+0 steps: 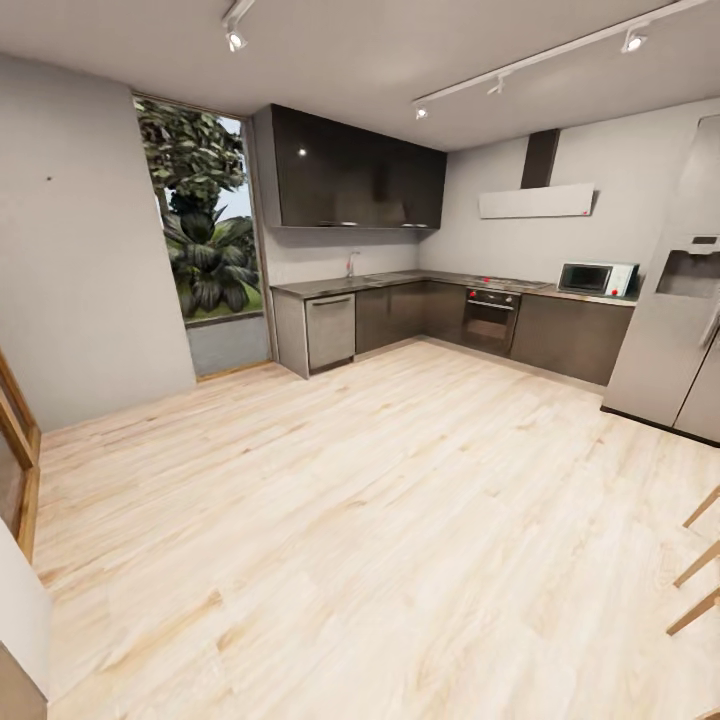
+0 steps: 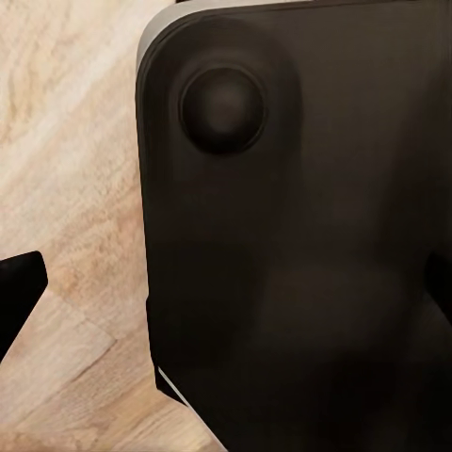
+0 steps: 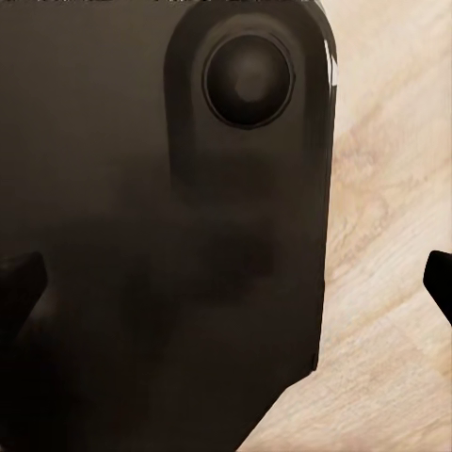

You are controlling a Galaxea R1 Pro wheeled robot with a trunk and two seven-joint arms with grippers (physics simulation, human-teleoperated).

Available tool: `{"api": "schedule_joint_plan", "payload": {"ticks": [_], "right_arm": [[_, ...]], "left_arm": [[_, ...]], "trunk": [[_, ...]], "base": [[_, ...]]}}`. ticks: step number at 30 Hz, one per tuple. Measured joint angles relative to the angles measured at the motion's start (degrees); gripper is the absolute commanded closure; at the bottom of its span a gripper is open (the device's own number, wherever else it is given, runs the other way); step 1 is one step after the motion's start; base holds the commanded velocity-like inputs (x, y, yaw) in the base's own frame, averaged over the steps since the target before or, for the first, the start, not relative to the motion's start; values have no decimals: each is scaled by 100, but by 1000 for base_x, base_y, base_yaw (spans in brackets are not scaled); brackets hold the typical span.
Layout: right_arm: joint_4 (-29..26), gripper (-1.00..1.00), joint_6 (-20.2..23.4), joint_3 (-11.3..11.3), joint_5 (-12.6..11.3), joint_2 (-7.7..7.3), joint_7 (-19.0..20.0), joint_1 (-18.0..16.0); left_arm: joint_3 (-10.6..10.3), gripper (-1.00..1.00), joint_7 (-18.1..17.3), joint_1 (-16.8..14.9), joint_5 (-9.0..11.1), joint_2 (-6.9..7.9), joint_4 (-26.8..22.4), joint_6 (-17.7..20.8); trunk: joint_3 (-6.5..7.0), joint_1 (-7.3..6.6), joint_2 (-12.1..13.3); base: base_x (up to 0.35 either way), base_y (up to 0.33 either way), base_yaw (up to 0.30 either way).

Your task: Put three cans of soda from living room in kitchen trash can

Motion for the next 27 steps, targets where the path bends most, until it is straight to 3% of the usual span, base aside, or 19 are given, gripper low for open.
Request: {"api": "schedule_joint_plan", "payload": {"ticks": [27], "right_arm": [[0, -100, -13, 1, -1, 0, 0, 0]], "left_arm": [[0, -100, 0, 0, 0, 0, 0, 0]], "trunk": [[112, 0, 0]], "base": [[0, 0, -245]]}}
